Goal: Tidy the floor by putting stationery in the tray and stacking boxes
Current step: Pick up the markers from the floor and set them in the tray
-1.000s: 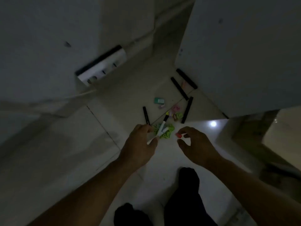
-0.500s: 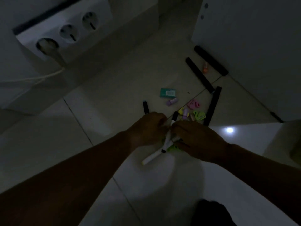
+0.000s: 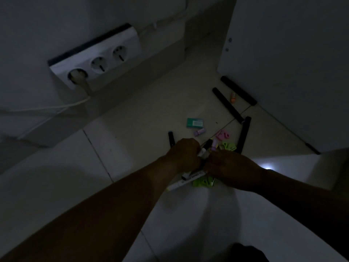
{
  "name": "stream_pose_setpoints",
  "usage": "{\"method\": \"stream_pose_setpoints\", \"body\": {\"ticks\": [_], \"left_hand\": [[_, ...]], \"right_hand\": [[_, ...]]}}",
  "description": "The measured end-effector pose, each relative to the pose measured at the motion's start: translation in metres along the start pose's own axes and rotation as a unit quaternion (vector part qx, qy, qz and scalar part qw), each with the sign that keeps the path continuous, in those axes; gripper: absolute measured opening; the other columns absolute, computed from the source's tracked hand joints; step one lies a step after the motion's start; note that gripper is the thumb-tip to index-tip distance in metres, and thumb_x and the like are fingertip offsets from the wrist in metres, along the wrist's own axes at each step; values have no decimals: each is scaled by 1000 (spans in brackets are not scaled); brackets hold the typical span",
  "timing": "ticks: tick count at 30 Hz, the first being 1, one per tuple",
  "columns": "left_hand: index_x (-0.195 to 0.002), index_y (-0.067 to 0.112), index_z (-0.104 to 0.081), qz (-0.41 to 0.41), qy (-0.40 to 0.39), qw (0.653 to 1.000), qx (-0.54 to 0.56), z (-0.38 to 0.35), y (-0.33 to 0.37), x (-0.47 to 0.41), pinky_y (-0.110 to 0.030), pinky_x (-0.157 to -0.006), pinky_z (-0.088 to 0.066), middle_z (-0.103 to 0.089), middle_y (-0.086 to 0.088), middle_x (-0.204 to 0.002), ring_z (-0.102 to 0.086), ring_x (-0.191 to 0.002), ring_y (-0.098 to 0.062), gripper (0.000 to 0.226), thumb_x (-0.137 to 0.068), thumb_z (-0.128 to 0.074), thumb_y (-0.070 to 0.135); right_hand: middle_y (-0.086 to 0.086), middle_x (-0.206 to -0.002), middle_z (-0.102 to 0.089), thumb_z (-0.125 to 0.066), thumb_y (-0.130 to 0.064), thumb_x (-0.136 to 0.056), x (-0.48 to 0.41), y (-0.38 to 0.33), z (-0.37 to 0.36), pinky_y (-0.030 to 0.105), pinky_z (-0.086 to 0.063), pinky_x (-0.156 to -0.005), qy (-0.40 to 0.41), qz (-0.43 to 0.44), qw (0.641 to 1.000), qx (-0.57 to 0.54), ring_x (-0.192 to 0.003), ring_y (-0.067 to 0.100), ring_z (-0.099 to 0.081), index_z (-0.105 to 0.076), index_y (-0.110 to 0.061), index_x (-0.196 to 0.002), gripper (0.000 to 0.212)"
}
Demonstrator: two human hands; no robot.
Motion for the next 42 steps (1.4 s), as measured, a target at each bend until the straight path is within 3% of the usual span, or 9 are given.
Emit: {"method": "stream_pose_setpoints", "body": {"ticks": [5, 8, 12, 19, 25, 29, 34, 38, 42], "left_hand": [[-56, 2, -51, -15, 123, 987, 101, 16, -2, 16, -24, -53, -31, -59, -21, -67, -54, -66, -22, 38, -92, -56, 16], [-78, 4, -66, -1, 223, 963, 151, 34, -8, 25, -22, -54, -37, -67, -10, -78, -60, -70, -18, 32, -93, -56, 30], [-83, 9, -65, 81, 303, 932, 184, 37, -27, 33, -24, -63, -47, -65, -4, -81, -60, -74, -18, 29, -92, -56, 35], [-88, -5, -58, 143, 281, 938, 143, 14, -38, 27, -36, -70, -49, -64, -26, -95, -61, -87, -36, 35, -95, -50, 29], [-123, -7, -46, 189, 256, 940, 126, 7, -43, 21, -40, -88, -48, -54, -30, -118, -54, -108, -40, 47, -92, -58, 25], [-106, -8, -56, 199, 248, 938, 137, 8, -49, 18, -29, -69, -44, -61, -28, -110, -60, -98, -36, 35, -93, -55, 24], [-97, -9, -59, 156, 286, 933, 155, 20, -38, 9, -26, -64, -37, -61, -27, -103, -60, -93, -38, 29, -95, -50, 18], [-108, -2, -51, 87, 282, 926, 236, 32, 1, -22, -34, -69, -53, -57, -23, -106, -61, -90, -35, 22, -98, -45, 16], [-89, 8, -47, 47, 228, 889, 395, 38, 32, -36, -17, -53, -50, -55, -9, -84, -56, -74, -22, 11, -97, -42, 2]], "right_hand": [[12, -106, -67, -61, -12, -88, 17, 5, -12, 32, -53, -77, -28, -29, 999, 4, -91, 27, -65, -66, -8, -117, 30], [13, -127, -50, -42, -34, -92, 36, 18, -18, 32, -40, -96, -57, -108, 992, -16, -113, 27, -45, -53, -16, -132, 45], [20, -103, -59, -64, -5, -83, 53, 29, -5, 34, -48, -74, 15, -190, 981, -37, -88, 30, -54, -60, 5, -116, 35], [9, -90, -49, -73, -21, -80, 69, 71, -13, 22, -34, -52, 109, -525, 827, -168, -71, 18, -47, -52, -6, -95, 30], [11, -98, -49, -71, -24, -82, 67, 92, -25, 20, -29, -50, 79, -607, 766, -199, -79, 17, -45, -46, -9, -96, 33], [16, -105, -55, -70, -35, -84, 55, 96, -29, 31, -47, -66, 102, -629, 731, -245, -89, 26, -55, -48, -3, -109, 46], [19, -106, -58, -64, -29, -88, 47, 102, -28, 38, -53, -70, 88, -648, 722, -225, -90, 33, -60, -46, -1, -112, 41], [19, -105, -59, -53, -32, -94, 54, 110, -17, 42, -53, -74, 118, -654, 725, -178, -90, 35, -61, -49, 0, -110, 36], [18, -102, -53, -52, -27, -94, 46, 115, -2, 34, -42, -59, 143, -564, 808, -92, -80, 34, -58, -46, 1, -111, 33]]}}
Point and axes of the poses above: each hand's wrist, its own x-axis away from the middle knuckle, its own z-axis out of the back of the hand, y = z × x, the point moved 3 cm from there along -x, towards the middle knuckle
